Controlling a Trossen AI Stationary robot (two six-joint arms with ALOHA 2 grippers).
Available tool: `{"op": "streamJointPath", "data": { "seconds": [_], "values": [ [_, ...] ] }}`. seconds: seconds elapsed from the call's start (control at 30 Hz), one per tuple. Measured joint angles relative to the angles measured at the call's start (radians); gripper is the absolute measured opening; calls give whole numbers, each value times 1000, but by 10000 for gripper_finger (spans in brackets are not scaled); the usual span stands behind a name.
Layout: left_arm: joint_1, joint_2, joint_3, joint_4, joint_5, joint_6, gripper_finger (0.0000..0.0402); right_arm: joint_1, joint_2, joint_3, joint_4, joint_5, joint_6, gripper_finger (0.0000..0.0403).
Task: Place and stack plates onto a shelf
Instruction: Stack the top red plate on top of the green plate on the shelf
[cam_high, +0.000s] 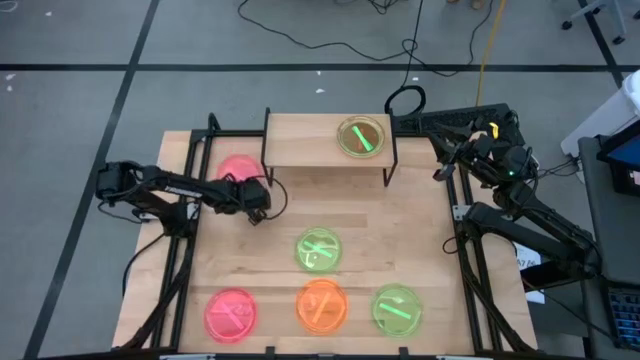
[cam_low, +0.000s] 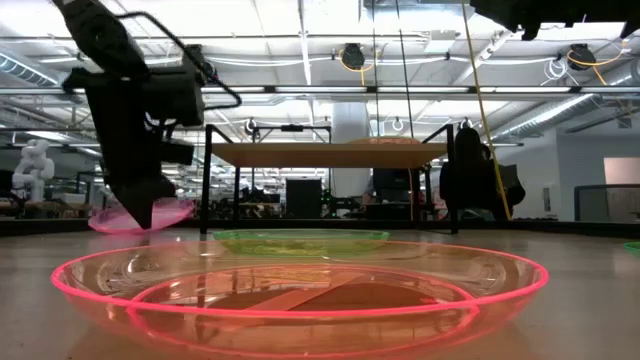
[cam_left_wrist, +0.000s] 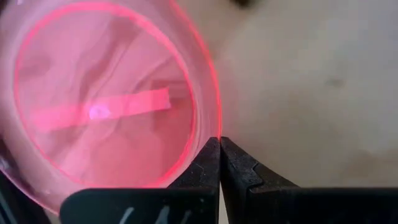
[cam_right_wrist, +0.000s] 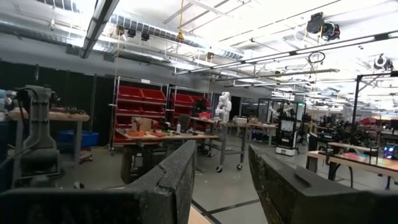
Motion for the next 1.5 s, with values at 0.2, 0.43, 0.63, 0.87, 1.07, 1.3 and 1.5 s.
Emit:
{"op": "streamJointPath", "data": {
  "seconds": [0.2, 0.43, 0.63, 0.87, 1.07, 1.3, 1.5],
  "values": [
    [-174, 0, 111, -129, 28, -141, 1, 0, 0, 0, 0, 0, 38, 132],
    [-358, 0, 282, -150, 75, -160, 1, 0, 0, 0, 0, 0, 51, 132],
    [-473, 0, 439, -140, 5, -89, 0, 0, 0, 0, 0, 0, 67, 132],
    [-507, 0, 596, -64, -148, 203, 0, 0, 0, 0, 0, 0, 67, 132],
    [-449, 0, 643, 207, -181, 730, 0, 0, 0, 0, 19, 0, 67, 132],
    [-284, 0, 643, 332, -167, 1150, 0, 0, -17, 0, 176, 0, 75, 132],
    [-114, 1, 642, 346, -45, 1228, 0, 0, -62, 0, 240, 0, 89, 132]
  ]
}}
